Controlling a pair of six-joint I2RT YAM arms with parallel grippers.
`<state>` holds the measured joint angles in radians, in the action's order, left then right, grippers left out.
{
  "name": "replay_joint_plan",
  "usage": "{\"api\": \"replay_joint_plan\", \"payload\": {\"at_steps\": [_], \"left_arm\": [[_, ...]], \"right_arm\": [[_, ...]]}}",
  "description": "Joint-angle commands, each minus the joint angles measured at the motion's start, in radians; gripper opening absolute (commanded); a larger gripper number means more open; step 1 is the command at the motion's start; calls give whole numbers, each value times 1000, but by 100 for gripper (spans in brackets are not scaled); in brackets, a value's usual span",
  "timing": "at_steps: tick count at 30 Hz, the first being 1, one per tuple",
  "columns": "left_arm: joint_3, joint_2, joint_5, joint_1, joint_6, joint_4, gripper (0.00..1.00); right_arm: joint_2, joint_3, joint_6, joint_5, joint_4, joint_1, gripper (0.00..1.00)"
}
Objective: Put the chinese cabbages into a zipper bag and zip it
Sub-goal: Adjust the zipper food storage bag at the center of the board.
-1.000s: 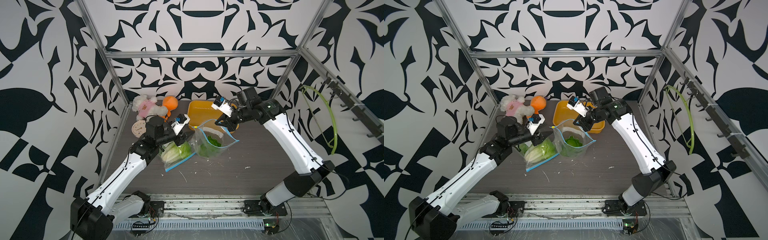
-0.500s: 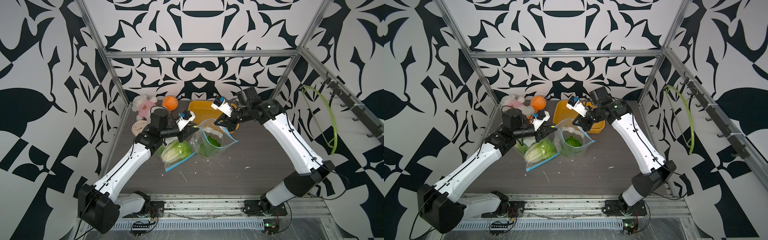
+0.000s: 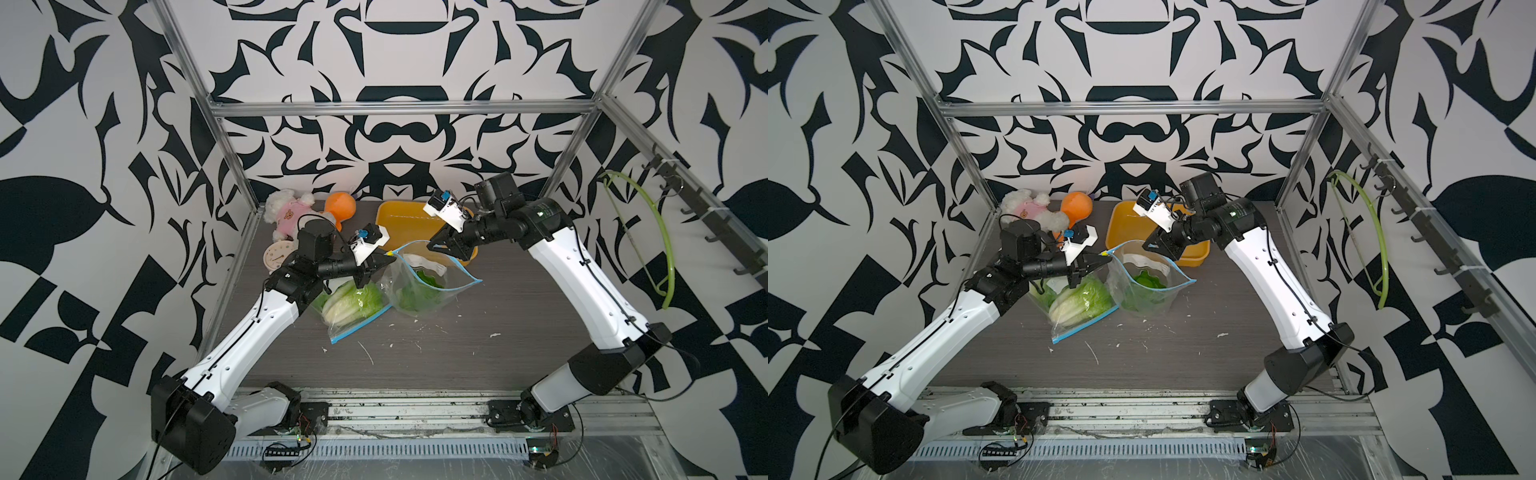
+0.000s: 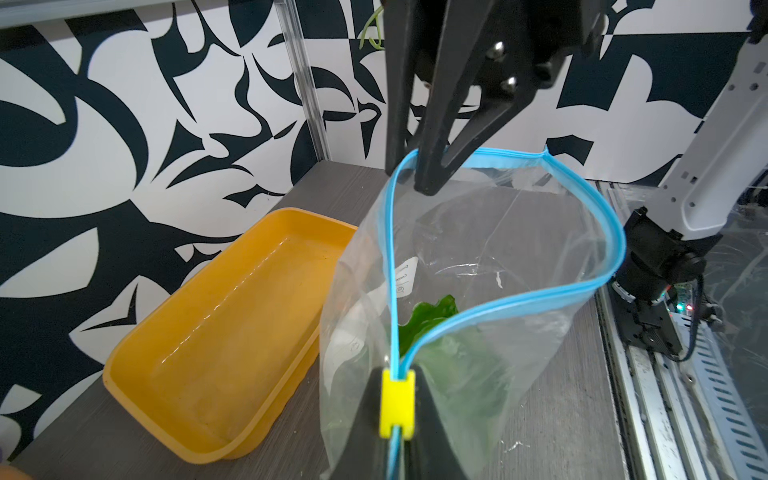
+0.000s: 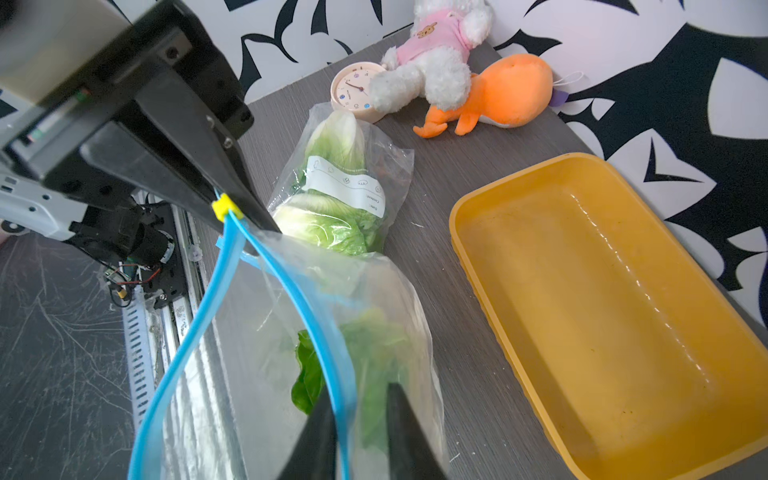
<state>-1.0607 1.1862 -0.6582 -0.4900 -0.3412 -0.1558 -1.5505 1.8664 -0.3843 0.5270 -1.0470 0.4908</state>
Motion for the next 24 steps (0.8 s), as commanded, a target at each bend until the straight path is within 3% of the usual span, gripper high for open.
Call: {"api": "replay_joint_plan", "payload": {"at_steps": [1, 6, 10, 16, 24], "left_arm": [[-44, -20, -50, -2, -8, -55, 0], [-125, -3, -5, -57, -24, -192, 0], [-174, 6, 50, -93, -17, -263, 0], [-191, 10, 105, -128, -23, -314, 0], [-169, -22, 121, -128, -43, -317, 0]], "right_arm": [[60, 52, 12, -11, 33, 34, 35], [41, 121, -17, -82, 24, 157, 55], [-21, 190, -34, -52, -12, 187, 55], [-52, 160, -66, 11, 10, 188, 57], [-61, 101, -67, 101, 46, 188, 46]]}}
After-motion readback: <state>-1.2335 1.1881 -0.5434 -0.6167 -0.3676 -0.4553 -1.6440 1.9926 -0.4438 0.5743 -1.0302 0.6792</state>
